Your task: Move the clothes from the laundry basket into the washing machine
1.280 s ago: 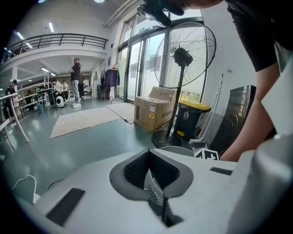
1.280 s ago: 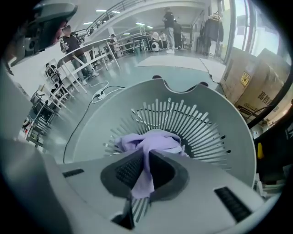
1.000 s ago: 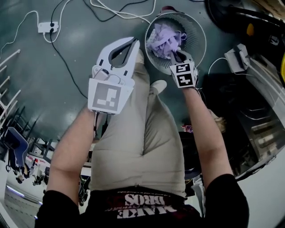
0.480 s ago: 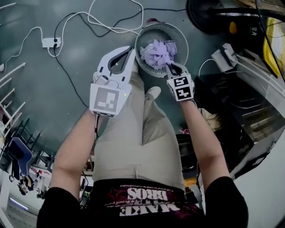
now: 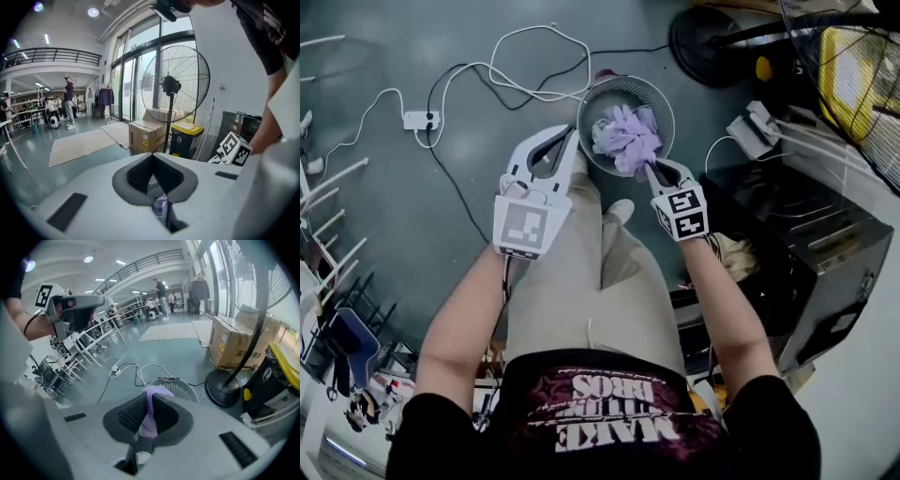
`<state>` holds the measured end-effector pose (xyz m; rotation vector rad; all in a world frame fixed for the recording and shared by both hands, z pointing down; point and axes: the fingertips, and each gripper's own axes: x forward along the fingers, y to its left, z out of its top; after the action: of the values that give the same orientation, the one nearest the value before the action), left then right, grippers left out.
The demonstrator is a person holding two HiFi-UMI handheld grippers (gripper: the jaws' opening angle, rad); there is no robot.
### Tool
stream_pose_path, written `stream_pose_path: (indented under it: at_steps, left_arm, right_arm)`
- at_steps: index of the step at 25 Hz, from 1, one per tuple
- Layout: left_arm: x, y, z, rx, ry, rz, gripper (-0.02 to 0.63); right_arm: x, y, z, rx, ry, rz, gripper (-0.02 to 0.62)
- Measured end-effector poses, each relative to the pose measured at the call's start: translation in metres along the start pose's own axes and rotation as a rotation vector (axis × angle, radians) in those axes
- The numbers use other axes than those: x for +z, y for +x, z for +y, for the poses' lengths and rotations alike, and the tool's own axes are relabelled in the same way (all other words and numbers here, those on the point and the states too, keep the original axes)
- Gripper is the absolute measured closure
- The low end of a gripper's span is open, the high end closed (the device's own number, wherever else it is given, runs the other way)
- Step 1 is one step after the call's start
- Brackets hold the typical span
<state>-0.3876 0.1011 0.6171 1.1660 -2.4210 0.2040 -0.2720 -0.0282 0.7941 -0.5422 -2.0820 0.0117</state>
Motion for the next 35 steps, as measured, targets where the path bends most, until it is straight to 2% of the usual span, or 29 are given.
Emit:
stream_pose_path:
  at_steps: [5,10,15,20,30,35]
  left_arm:
    - [0.028,-0.021,-0.009,0.012,0.004,-0.019,0.607]
    - [0.058,-0.046,-0.018,0.023,0.006,-0.045,0.607]
    - [0.081,-0.067,-0.03,0.016,0.019,-0.06,0.607]
    - [0.095,-0.083,-0.048,0.008,0.028,-0.058,0.607]
    - [0.102,-0.087,-0.109,-0.106,0.096,-0.024,0.607]
    - [0.08,-0.073,-0.139,-0.17,0.121,0.013,0.607]
  right_arm:
    - [0.046,-0.053,0.014,0.032,0.068,-0.147,0.558]
    - [0.059,-0.093,0.019,0.023,0.071,-0.146,0.558]
    - [0.076,-0.12,0.029,0.055,0.053,-0.156,0.558]
    - [0.094,-0.144,0.037,0.114,0.136,-0.221,0.558]
    - [0.119,-0.187,0.056,0.11,0.078,-0.261,0.558]
    - [0.135,-0.203,0.059,0.116,0.085,-0.299,0.56]
